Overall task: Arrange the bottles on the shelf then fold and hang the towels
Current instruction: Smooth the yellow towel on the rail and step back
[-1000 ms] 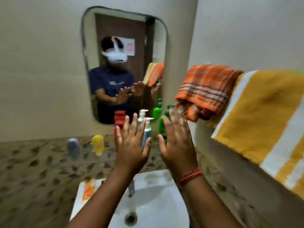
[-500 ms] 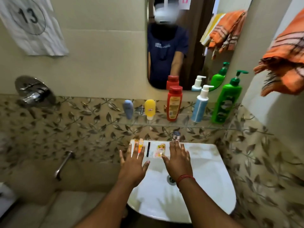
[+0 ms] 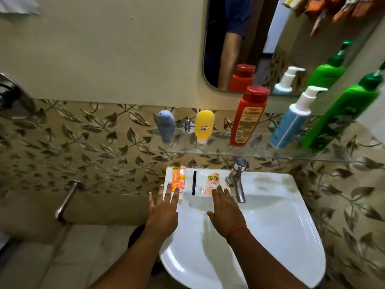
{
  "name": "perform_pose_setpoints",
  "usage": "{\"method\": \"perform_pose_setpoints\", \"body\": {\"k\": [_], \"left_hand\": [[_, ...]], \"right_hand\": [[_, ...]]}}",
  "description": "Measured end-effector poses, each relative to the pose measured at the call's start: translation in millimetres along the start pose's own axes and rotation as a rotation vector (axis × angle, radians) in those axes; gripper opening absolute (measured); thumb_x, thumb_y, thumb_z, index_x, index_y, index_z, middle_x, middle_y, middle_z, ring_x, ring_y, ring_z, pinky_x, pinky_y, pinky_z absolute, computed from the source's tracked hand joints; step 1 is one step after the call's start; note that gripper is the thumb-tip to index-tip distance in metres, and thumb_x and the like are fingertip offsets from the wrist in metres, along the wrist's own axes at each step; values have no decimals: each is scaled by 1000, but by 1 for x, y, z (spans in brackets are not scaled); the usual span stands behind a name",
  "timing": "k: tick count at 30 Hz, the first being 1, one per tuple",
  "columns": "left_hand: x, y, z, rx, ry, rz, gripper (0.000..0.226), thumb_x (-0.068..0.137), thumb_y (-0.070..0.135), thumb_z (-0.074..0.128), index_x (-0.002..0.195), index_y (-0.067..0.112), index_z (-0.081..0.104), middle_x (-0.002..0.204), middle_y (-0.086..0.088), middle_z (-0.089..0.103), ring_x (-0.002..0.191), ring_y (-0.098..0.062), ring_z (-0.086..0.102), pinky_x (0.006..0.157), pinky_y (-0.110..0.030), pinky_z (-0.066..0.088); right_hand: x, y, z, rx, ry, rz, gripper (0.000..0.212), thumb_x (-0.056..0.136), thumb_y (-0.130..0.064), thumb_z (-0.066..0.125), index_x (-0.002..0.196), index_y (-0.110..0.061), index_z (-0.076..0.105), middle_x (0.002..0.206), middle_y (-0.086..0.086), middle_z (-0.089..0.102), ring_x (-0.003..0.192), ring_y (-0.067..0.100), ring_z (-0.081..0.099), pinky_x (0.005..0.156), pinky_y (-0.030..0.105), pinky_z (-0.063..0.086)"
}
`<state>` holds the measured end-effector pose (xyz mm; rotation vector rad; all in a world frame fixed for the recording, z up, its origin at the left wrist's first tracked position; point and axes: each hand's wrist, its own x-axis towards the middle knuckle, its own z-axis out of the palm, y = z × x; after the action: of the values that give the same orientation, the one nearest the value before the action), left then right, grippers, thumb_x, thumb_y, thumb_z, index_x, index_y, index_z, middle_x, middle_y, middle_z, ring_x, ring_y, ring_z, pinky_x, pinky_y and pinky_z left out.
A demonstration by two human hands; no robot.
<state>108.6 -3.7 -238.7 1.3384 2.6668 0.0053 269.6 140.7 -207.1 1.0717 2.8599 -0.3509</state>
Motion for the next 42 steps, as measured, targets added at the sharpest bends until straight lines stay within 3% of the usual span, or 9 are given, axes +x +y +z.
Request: {"method": "perform_pose_setpoints", "body": {"k": [3,9,13,16,18,21,27,33,42], "left_hand": [[28,-7,14,51,-11,20,90,86,26,68,160,21,18,169,-10,8,155,-35,14,118,-66,8],[71,-8,48,97,12,66,104,52,30,94,145,12,51,154,-19,44,137,-40,49,103,-54,45],[80,1,60,58,113,53,79,81,14,69,153,13,38,161,-15,34,147,-32,36,111,-50,39],[76,3,63,104,136,66,64,85,9,31,147,6,48,153,-19,45,141,-33,47,114,-50,37],[69,4,60,45,161,78,72,83,9,14,147,5,47,155,-19,43,143,-33,44,118,-47,32],[50,-2,52,-85,247,47,63,84,3,33,144,5,51,151,-15,49,139,-28,49,115,-44,34],[-21,-42,40,-729,409,-340,63,93,-7,45,151,17,45,157,3,43,136,-16,50,106,-40,49],[-84,-146,61,-944,363,-656,40,100,5,48,136,18,60,124,-4,70,111,-23,66,86,-27,47],[-99,-238,216,-1158,7,-840,37,100,8,46,130,21,63,118,-6,71,105,-30,69,88,-54,58]], "right_hand": [[34,4,12,25,-25,-81,86,92,-34,64,157,-13,11,166,10,7,153,28,9,123,37,13],[101,4,40,-117,-68,-120,88,90,-22,65,156,-8,10,164,20,5,152,38,8,124,44,10],[115,-2,65,-149,61,-75,66,77,3,64,142,0,47,149,32,39,137,48,41,113,53,34],[105,-5,71,-108,51,-118,63,90,7,45,151,0,29,158,30,22,147,46,22,120,52,21],[98,-9,68,-77,102,-117,62,87,7,50,147,0,37,154,28,32,144,43,31,117,50,28],[87,-25,61,95,192,-65,57,67,11,66,123,-1,66,127,21,66,118,36,64,98,45,51],[46,-132,43,447,280,-86,42,93,-12,56,134,-21,60,130,-1,66,117,17,62,101,25,45],[13,-254,86,376,178,-256,53,88,-32,29,126,-17,63,116,6,63,104,22,59,87,33,53],[10,-264,280,472,-199,289,38,91,-4,49,128,-9,58,124,13,58,112,32,57,92,34,45]]}}
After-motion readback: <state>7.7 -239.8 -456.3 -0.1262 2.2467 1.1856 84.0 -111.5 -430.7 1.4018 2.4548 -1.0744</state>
